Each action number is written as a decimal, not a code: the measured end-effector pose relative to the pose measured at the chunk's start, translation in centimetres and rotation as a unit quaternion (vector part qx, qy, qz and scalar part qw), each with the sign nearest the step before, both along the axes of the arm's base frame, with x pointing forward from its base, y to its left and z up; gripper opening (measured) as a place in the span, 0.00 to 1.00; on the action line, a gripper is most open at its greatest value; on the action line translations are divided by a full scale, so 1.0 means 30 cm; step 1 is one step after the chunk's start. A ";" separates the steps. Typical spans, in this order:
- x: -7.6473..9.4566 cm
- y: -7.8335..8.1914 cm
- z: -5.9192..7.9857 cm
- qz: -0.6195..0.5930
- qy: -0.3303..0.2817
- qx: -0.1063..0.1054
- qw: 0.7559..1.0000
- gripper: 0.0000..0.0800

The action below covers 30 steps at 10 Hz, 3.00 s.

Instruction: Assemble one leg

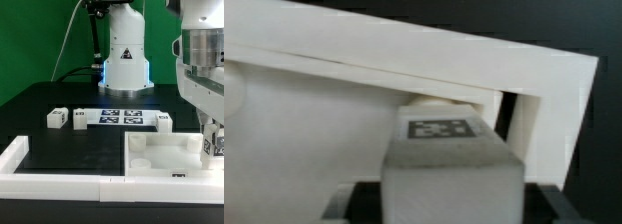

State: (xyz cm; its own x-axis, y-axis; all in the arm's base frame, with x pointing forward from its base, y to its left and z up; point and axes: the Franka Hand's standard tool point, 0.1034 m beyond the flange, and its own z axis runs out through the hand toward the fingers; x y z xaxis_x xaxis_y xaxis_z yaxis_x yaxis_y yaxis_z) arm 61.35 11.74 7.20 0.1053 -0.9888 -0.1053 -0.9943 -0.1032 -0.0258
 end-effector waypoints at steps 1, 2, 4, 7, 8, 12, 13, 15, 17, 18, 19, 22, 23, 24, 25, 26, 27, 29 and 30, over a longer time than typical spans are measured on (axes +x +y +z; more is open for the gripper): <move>-0.001 0.001 -0.002 0.021 -0.002 0.000 1.000 0.46; -0.001 0.001 -0.002 0.049 -0.005 -0.001 0.999 0.68; 0.003 0.001 0.000 0.155 -0.016 -0.003 0.988 0.79; 0.018 -0.002 -0.002 0.381 -0.036 -0.004 0.924 0.81; 0.020 -0.012 -0.018 0.456 -0.035 0.001 0.890 0.81; 0.028 0.010 -0.015 0.649 -0.047 -0.028 0.759 0.81; 0.028 0.006 -0.016 0.663 -0.047 -0.028 0.746 0.81; 0.028 0.006 -0.016 0.661 -0.047 -0.029 0.748 0.65; 0.029 0.006 -0.016 0.661 -0.047 -0.028 0.748 0.36; 0.028 0.006 -0.016 0.648 -0.046 -0.029 0.760 0.36; 0.029 0.003 -0.017 0.646 -0.047 -0.028 0.762 0.36; 0.032 -0.057 -0.017 0.472 -0.040 -0.025 0.880 0.36; 0.032 -0.089 -0.017 0.421 -0.034 -0.030 0.906 0.36; 0.028 -0.106 -0.017 0.365 -0.027 -0.034 0.930 0.37; 0.027 -0.114 -0.017 0.326 -0.023 -0.038 0.944 0.37; 0.025 -0.128 -0.017 0.285 -0.017 -0.045 0.957 0.38; 0.025 -0.141 -0.016 0.274 -0.014 -0.049 0.960 0.38; 0.024 -0.141 -0.018 0.276 -0.014 -0.049 0.960 0.39; 0.024 -0.141 -0.018 0.276 -0.014 -0.049 0.960 0.71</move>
Offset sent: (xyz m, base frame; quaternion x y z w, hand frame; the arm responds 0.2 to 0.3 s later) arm 0.0033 0.0042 0.0011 -0.0146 -0.0105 -0.2305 0.9729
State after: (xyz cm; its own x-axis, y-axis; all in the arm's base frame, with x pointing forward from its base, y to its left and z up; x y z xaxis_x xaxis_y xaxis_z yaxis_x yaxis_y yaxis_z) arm 62.07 7.53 6.65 0.6167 -0.7872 -0.0035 -0.7872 -0.6166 -0.0151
